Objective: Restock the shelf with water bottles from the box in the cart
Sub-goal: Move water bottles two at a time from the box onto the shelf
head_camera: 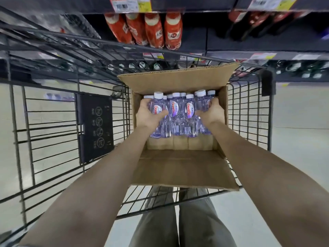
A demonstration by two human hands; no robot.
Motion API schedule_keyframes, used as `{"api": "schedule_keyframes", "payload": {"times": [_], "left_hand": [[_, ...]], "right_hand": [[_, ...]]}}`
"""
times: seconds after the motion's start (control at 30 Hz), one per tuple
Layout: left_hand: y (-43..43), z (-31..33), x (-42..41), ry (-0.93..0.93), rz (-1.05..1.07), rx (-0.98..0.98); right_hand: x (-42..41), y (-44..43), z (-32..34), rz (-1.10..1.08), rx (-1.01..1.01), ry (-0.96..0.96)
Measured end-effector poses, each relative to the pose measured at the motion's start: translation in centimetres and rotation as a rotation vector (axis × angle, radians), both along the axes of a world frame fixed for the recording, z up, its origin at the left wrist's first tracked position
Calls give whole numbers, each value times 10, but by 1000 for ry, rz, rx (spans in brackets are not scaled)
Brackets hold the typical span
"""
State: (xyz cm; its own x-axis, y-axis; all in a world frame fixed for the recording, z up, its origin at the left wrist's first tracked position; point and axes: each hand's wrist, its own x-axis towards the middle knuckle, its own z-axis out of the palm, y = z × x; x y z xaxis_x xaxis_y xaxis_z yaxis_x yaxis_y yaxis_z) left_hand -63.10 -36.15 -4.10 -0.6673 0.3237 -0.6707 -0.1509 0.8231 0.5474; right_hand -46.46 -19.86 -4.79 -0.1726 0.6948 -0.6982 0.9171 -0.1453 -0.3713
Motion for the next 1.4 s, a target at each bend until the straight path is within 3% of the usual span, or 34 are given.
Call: {"api": "schedule_keyframes", "payload": {"times": [0.23,0.53,0.97,1.4], "left_hand": [[-8,62,-11,-66,-39,252],[-40,201,-35,117,-85,507],[-140,426,-50,491,-51,679],[-337,619,-52,791,132,703]], "right_hand": [[-21,-21,80,29,57,227],[-56,-52,239,122,228,443],[-73,-144,472,348,426,764],[-113,-308,632,590,534,1018]]}}
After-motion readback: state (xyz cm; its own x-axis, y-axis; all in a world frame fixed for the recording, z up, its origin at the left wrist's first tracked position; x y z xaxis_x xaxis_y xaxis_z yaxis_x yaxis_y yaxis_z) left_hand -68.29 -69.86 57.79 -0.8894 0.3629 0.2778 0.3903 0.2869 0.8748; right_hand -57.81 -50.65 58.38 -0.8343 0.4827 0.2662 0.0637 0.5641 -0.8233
